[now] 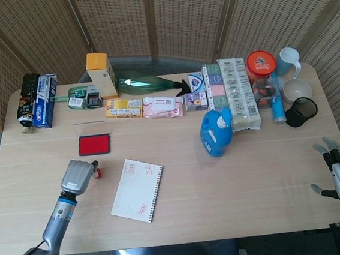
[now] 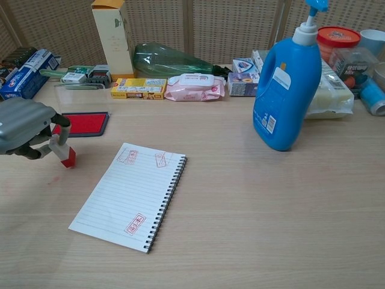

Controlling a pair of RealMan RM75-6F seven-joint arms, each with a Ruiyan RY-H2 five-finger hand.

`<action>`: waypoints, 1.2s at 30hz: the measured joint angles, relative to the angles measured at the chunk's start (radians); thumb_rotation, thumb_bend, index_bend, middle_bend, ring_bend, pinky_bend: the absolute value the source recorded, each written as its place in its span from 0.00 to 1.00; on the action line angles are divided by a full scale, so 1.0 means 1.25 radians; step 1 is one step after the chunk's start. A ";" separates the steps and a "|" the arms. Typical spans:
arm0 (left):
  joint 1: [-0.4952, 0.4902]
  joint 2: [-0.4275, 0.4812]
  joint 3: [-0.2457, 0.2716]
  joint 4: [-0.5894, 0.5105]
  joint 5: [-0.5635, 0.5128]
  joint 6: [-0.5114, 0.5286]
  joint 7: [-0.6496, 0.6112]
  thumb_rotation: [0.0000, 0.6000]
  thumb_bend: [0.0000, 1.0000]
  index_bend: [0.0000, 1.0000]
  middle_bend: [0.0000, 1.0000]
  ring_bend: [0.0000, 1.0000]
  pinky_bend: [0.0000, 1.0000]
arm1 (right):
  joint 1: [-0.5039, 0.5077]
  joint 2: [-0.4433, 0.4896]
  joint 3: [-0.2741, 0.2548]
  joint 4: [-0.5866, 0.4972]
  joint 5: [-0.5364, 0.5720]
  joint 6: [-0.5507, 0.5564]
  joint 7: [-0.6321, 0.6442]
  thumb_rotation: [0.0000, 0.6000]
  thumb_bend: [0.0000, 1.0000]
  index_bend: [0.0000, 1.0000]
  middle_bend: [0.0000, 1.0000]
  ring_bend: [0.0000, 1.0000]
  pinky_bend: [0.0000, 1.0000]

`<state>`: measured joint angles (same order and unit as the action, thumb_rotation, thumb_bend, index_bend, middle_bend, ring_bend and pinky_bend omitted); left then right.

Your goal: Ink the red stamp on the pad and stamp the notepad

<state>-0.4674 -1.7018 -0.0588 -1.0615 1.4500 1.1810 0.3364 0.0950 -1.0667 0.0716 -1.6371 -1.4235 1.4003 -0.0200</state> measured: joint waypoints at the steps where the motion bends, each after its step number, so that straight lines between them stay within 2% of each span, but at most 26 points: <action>1: 0.000 0.003 0.000 -0.003 0.001 0.001 0.001 1.00 0.40 0.60 1.00 1.00 1.00 | 0.000 0.000 0.000 0.000 0.000 0.000 0.000 1.00 0.00 0.12 0.01 0.00 0.00; 6: -0.005 0.026 -0.007 -0.026 0.008 0.015 0.007 1.00 0.40 0.60 1.00 1.00 1.00 | 0.000 0.001 -0.001 -0.002 0.000 -0.001 -0.001 1.00 0.00 0.12 0.01 0.00 0.00; 17: -0.054 0.086 -0.065 -0.078 -0.035 -0.026 0.055 1.00 0.40 0.60 1.00 1.00 1.00 | 0.003 0.000 -0.002 -0.004 0.006 -0.012 -0.002 1.00 0.00 0.12 0.01 0.00 0.00; 36: -0.132 -0.003 -0.098 0.113 -0.090 -0.104 0.008 1.00 0.40 0.60 1.00 1.00 1.00 | 0.019 -0.009 0.005 0.017 0.048 -0.056 -0.002 1.00 0.00 0.12 0.01 0.00 0.00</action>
<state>-0.6323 -1.7054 -0.1819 -0.9206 1.3381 1.0505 0.3468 0.1185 -1.0776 0.0783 -1.6164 -1.3632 1.3299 -0.0229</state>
